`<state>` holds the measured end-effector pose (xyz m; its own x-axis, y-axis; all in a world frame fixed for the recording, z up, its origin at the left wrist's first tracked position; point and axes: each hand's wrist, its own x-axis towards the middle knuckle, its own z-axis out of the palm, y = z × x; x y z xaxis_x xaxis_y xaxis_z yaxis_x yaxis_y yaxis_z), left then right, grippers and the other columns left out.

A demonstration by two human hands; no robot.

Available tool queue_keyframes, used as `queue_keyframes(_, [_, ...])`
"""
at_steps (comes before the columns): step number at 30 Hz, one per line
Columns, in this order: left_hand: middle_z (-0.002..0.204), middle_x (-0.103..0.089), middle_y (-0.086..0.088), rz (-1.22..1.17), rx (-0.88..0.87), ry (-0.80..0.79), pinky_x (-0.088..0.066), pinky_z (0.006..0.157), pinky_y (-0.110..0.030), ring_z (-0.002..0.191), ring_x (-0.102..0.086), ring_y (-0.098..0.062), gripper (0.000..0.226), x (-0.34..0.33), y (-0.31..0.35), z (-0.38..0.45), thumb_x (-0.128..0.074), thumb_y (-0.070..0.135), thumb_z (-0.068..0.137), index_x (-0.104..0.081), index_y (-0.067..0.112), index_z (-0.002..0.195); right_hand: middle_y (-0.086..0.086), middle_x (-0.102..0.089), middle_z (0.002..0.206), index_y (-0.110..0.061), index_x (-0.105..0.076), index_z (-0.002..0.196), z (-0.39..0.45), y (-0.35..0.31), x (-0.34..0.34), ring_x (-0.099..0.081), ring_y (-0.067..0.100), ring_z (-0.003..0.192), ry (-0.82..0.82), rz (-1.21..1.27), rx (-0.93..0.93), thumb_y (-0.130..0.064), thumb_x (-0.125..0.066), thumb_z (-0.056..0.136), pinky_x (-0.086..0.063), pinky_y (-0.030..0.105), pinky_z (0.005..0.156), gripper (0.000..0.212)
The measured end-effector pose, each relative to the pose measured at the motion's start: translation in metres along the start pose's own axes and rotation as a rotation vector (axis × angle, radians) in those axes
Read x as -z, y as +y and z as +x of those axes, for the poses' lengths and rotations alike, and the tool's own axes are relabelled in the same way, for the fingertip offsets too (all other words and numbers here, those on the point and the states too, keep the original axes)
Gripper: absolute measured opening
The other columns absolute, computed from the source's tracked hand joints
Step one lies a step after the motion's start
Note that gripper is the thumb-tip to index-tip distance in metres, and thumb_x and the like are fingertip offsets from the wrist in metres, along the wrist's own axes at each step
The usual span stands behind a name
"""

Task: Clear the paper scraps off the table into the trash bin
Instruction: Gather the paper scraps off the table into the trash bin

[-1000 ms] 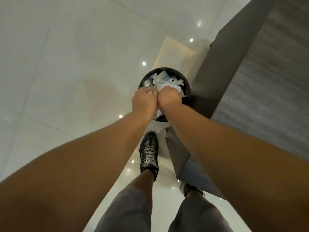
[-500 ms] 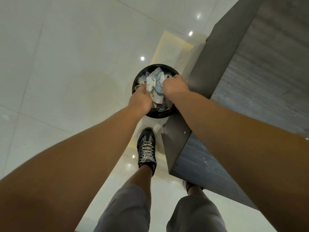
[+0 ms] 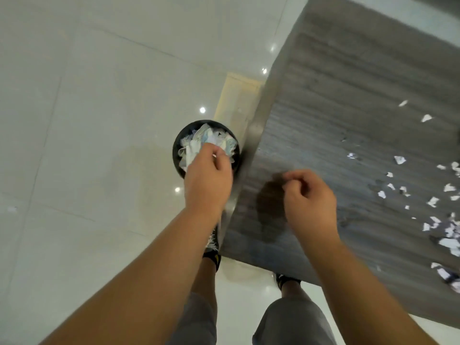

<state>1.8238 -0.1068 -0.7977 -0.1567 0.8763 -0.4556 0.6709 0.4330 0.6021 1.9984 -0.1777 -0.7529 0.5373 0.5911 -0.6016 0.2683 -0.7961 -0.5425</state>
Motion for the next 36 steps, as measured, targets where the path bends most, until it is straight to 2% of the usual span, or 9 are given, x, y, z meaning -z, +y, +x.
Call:
queue_keyframes(4, [0.1, -0.066, -0.003, 0.381, -0.116, -0.299, -0.058, 0.076, -0.045, 0.089, -0.065, -0.026, 0.021, -0.051, 0.063, -0.056, -0.053, 0.041, 0.102, -0.063, 0.023, 0.101, 0.01, -0.075, 0.091, -0.02, -0.075, 0.097, 0.018, 0.047, 0.061, -0.071, 0.033, 0.089, 0.054, -0.109, -0.187, -0.021, -0.057, 0.097, -0.059, 0.044, 0.082, 0.018])
queue_keyframes(9, [0.133, -0.054, -0.018, 0.716, -0.107, -0.472, -0.051, 0.104, -0.051, 0.125, -0.057, -0.045, 0.064, -0.12, 0.117, -0.103, -0.076, 0.064, 0.087, -0.061, 0.018, 0.13, 0.017, -0.059, 0.124, -0.013, -0.068, 0.113, 0.027, 0.101, 0.127, -0.057, 0.043, 0.118, 0.023, -0.339, -0.181, -0.027, -0.061, 0.097, -0.048, 0.045, 0.106, 0.023])
queue_keyframes(17, [0.132, -0.061, -0.019, 0.846, -0.146, -0.537, -0.054, 0.103, -0.048, 0.129, -0.056, -0.04, 0.082, -0.227, 0.194, -0.131, -0.088, 0.072, 0.069, -0.063, 0.015, 0.123, 0.005, -0.054, 0.134, -0.019, -0.067, 0.132, 0.046, 0.193, 0.25, -0.058, 0.03, 0.121, 0.094, -0.146, -0.111, -0.026, -0.054, 0.1, -0.051, 0.043, 0.105, 0.035])
queue_keyframes(22, [0.143, -0.059, -0.014, 0.874, -0.175, -0.549, -0.048, 0.108, -0.044, 0.137, -0.052, -0.034, 0.084, -0.272, 0.217, -0.139, -0.091, 0.061, 0.075, -0.059, 0.015, 0.137, 0.0, -0.06, 0.12, -0.026, -0.076, 0.114, 0.05, 0.24, 0.354, -0.064, 0.019, 0.106, 0.475, -0.017, -0.013, -0.024, -0.059, 0.095, -0.053, 0.035, 0.095, 0.026])
queue_keyframes(25, [0.141, -0.063, -0.013, 0.904, -0.176, -0.544, -0.051, 0.108, -0.044, 0.136, -0.054, -0.035, 0.083, -0.279, 0.217, -0.135, -0.092, 0.059, 0.074, -0.062, 0.013, 0.135, 0.001, -0.052, 0.126, -0.027, -0.073, 0.118, 0.069, 0.268, 0.426, -0.065, 0.023, 0.107, 0.619, 0.032, -0.142, -0.023, -0.058, 0.096, -0.055, 0.038, 0.095, 0.027])
queue_keyframes(28, [0.143, -0.061, -0.013, 0.916, -0.189, -0.536, -0.048, 0.112, -0.045, 0.139, -0.051, -0.036, 0.081, -0.278, 0.214, -0.136, -0.09, 0.061, 0.076, -0.06, 0.013, 0.134, 0.001, -0.044, 0.129, -0.024, -0.07, 0.124, 0.097, 0.284, 0.472, -0.07, 0.027, 0.085, 0.657, 0.106, -0.236, -0.024, -0.054, 0.096, -0.061, 0.035, 0.073, 0.032])
queue_keyframes(30, [0.144, -0.059, -0.013, 0.94, -0.193, -0.532, -0.046, 0.112, -0.044, 0.141, -0.047, -0.035, 0.08, -0.279, 0.214, -0.137, -0.088, 0.062, 0.078, -0.058, 0.014, 0.133, 0.004, -0.039, 0.14, -0.025, -0.063, 0.138, 0.118, 0.287, 0.482, -0.073, 0.032, 0.094, 0.613, 0.13, -0.281, -0.034, -0.057, 0.096, -0.057, 0.031, 0.07, 0.043])
queue_keyframes(33, [0.146, -0.056, -0.014, 0.969, -0.185, -0.534, -0.046, 0.113, -0.045, 0.142, -0.045, -0.035, 0.082, -0.28, 0.215, -0.137, -0.086, 0.064, 0.079, -0.055, 0.014, 0.136, 0.013, -0.008, 0.176, -0.039, -0.031, 0.166, 0.148, 0.285, 0.473, -0.053, 0.046, 0.142, 0.357, -0.038, -0.407, -0.067, -0.064, 0.091, -0.05, 0.052, 0.114, 0.087])
queue_keyframes(36, [0.146, -0.055, -0.015, 0.989, -0.177, -0.539, -0.045, 0.113, -0.046, 0.142, -0.045, -0.036, 0.081, -0.28, 0.216, -0.137, -0.085, 0.063, 0.081, -0.054, 0.014, 0.137, 0.017, 0.019, 0.178, -0.051, -0.007, 0.168, 0.166, 0.279, 0.453, -0.026, 0.054, 0.159, 0.189, -0.121, -0.446, -0.083, -0.065, 0.082, -0.032, 0.061, 0.125, 0.109])
